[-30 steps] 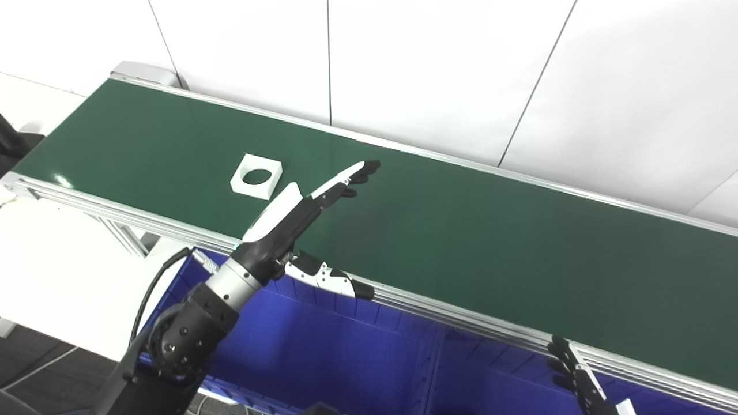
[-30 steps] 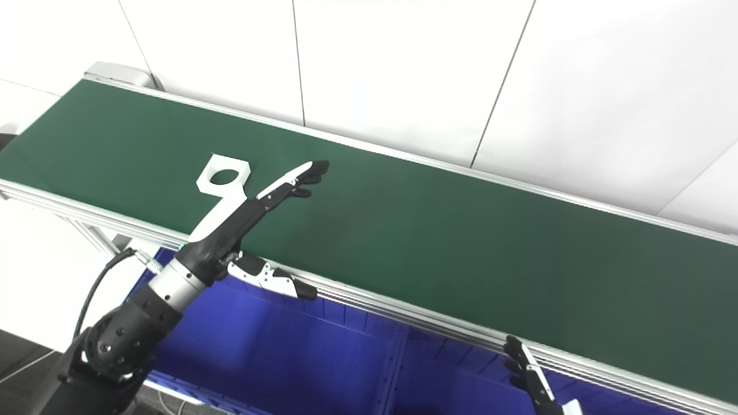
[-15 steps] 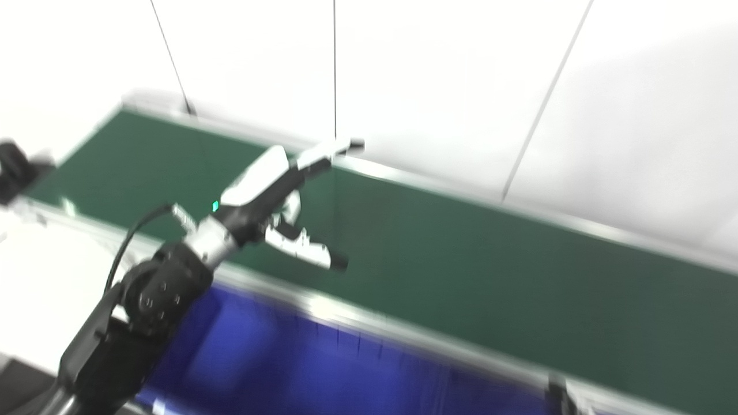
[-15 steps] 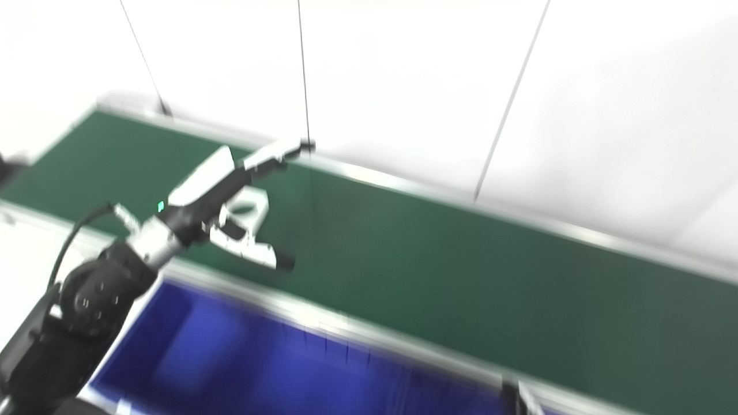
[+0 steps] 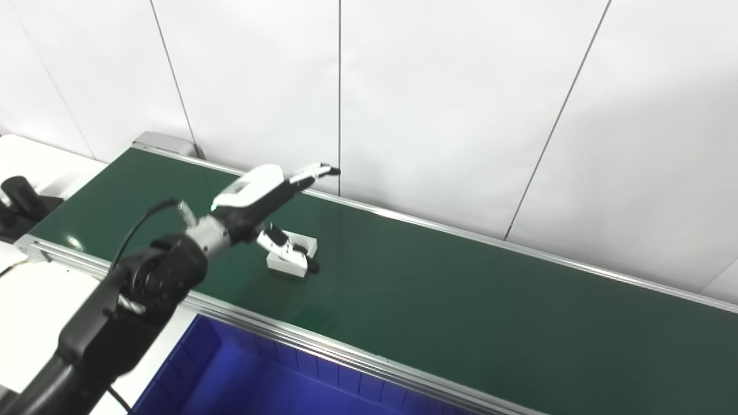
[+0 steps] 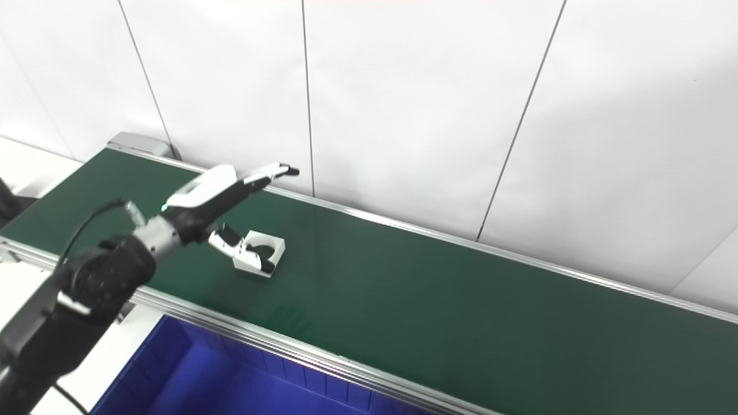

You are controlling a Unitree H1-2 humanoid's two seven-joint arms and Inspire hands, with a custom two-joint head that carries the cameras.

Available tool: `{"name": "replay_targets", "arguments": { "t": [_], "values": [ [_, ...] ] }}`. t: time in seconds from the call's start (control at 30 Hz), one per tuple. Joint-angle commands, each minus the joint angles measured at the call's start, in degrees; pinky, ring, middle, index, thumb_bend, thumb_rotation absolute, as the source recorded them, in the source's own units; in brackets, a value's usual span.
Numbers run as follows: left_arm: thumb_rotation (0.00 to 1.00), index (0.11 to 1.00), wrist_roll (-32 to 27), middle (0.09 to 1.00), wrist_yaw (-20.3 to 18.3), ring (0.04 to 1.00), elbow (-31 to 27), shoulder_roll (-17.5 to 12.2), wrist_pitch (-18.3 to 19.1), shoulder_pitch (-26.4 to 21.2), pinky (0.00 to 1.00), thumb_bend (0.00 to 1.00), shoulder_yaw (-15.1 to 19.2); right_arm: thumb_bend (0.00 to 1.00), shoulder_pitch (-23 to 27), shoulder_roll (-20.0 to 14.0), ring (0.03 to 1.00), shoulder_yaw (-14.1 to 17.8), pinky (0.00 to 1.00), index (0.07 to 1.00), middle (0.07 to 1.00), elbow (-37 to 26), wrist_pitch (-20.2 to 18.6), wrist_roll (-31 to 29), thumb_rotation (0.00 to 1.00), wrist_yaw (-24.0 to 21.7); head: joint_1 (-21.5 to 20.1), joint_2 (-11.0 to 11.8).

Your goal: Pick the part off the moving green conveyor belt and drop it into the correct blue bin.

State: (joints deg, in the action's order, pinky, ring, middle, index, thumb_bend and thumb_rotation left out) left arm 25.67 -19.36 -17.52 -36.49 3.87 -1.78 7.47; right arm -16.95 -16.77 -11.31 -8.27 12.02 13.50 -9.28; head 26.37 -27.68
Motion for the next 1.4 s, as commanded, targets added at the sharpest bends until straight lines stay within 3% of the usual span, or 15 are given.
{"name": "replay_targets", "arguments": {
  "t": [0.0, 0.2, 0.4, 0.53, 0.8, 1.13, 1.37],
  "values": [
    [0.21, 0.934, 0.8, 0.965, 0.6, 0.932, 0.4, -1.9, 0.0, -2.4, 0.84, 0.86, -0.1, 0.86, 0.2, -0.3, 0.805, 0.7, 0.74, 0.884, 0.848, -1.0, 3.5, -1.0, 0.00, 0.2, 0.0, 0.0],
    [0.18, 0.924, 0.4, 0.957, 0.1, 0.916, 5.2, -2.8, -0.5, -4.0, 0.83, 0.91, -1.4, 0.86, 0.2, -0.2, 0.793, 0.9, 0.73, 0.878, 0.836, -0.8, 4.5, -1.6, 0.00, 0.4, 0.2, -0.1],
    [0.12, 0.903, 4.2, 0.929, 1.0, 0.891, 9.1, -2.9, -1.3, -4.5, 0.82, 0.95, -4.3, 0.86, -0.1, -0.1, 0.782, 1.1, 0.72, 0.872, 0.830, -1.1, 4.6, -2.0, 0.00, 0.4, 0.0, -0.4],
    [0.17, 0.911, 5.2, 0.941, 1.0, 0.915, 10.4, -2.7, -1.9, -4.7, 0.85, 0.95, -5.9, 0.86, -0.2, -0.1, 0.778, 1.2, 0.71, 0.871, 0.826, -0.9, 5.3, -2.7, 0.00, 0.3, 0.1, -0.5],
    [0.16, 0.926, 6.3, 0.952, 0.3, 0.916, 11.4, -1.6, -1.1, -4.7, 0.83, 0.95, -9.2, 0.86, -0.4, -0.1, 0.781, 1.5, 0.72, 0.871, 0.828, -1.0, 5.6, -2.9, 0.00, 0.2, 0.1, -0.8],
    [0.14, 0.916, 10.9, 0.942, 7.2, 0.908, 15.6, 2.3, -2.8, -5.6, 0.85, 0.88, -11.7, 0.87, -0.9, 0.0, 0.779, 1.5, 0.73, 0.870, 0.820, -2.1, 5.1, -2.7, 0.00, 0.2, -0.2, -1.0],
    [0.06, 0.905, 12.6, 0.929, 11.9, 0.894, 20.1, 4.1, -4.5, -7.2, 0.84, 0.80, -12.6, 0.87, -1.2, 0.3, 0.776, 1.5, 0.72, 0.870, 0.822, -2.6, 4.9, -2.4, 0.00, 0.3, -0.3, -1.0]
  ]
}}
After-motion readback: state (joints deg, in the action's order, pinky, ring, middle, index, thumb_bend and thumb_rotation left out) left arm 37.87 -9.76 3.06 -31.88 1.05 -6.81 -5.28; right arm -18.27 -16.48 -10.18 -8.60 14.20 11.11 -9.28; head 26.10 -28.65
